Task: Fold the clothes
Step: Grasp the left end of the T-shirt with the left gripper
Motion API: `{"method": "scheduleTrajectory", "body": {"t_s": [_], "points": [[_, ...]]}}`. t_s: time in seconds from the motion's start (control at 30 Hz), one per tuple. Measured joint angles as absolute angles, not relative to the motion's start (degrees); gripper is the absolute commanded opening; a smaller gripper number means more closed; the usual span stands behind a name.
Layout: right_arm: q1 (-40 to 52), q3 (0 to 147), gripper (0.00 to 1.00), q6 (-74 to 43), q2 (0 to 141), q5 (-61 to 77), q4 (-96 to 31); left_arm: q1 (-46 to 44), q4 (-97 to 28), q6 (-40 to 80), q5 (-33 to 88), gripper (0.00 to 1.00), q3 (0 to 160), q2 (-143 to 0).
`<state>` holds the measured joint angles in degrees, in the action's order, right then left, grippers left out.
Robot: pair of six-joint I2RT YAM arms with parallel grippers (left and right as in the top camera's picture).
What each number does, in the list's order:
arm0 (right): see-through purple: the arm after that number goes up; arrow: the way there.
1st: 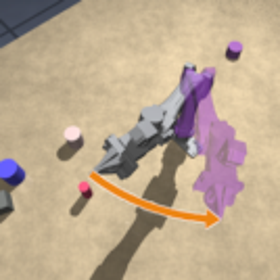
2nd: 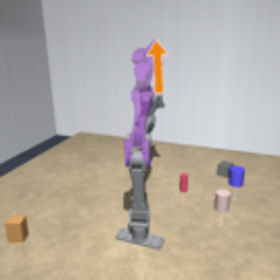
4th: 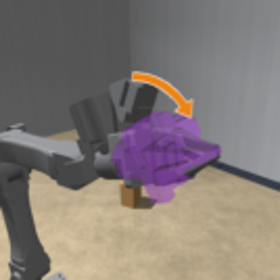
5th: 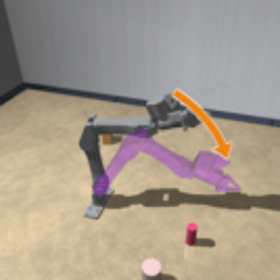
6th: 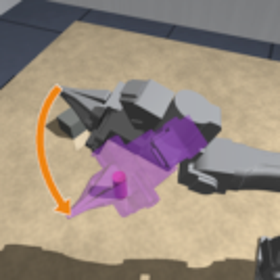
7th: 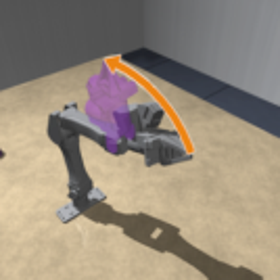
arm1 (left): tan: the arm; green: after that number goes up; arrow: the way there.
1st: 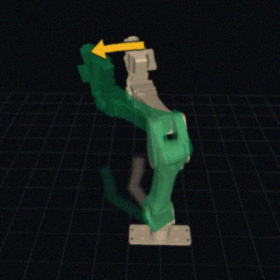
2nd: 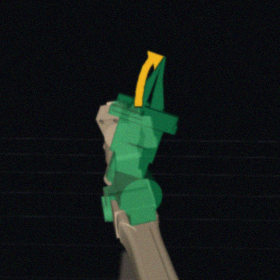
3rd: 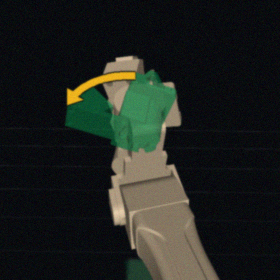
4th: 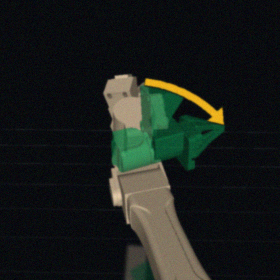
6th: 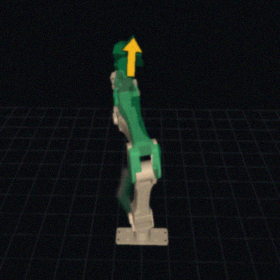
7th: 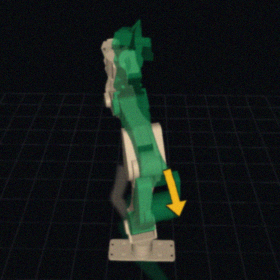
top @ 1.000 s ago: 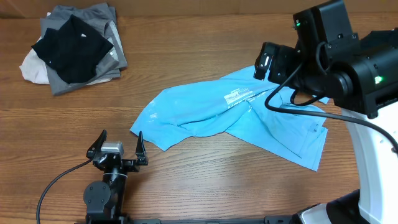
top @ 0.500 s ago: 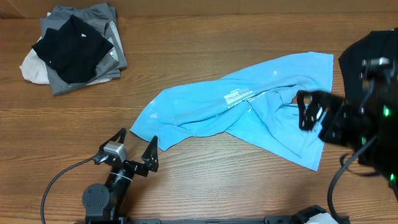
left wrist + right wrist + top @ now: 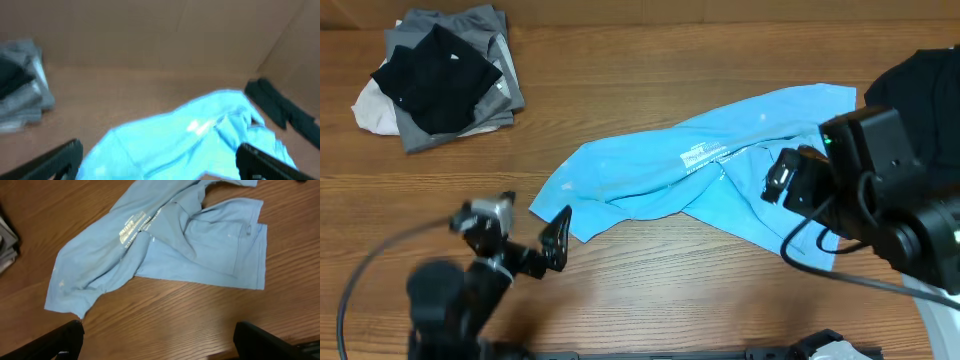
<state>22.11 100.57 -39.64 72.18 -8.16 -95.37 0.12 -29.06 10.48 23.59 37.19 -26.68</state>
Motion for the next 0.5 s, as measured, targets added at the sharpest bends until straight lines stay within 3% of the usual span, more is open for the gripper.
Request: {"method": "scheduleTrajectory", "body": {"t_s": [0.17,0.5], "points": [[22.1,100.1,1.0,-42.1,74.4,-7.8,-95.4,0.1,-43.4,9.3,24.3,1.0,51.3,-46.9],[22.1,99.9,1.0,-43.1,77.8,-5.1,-96.1,0.0,-50.5,15.2,19.0,1.0,57.6,-72.8]]}}
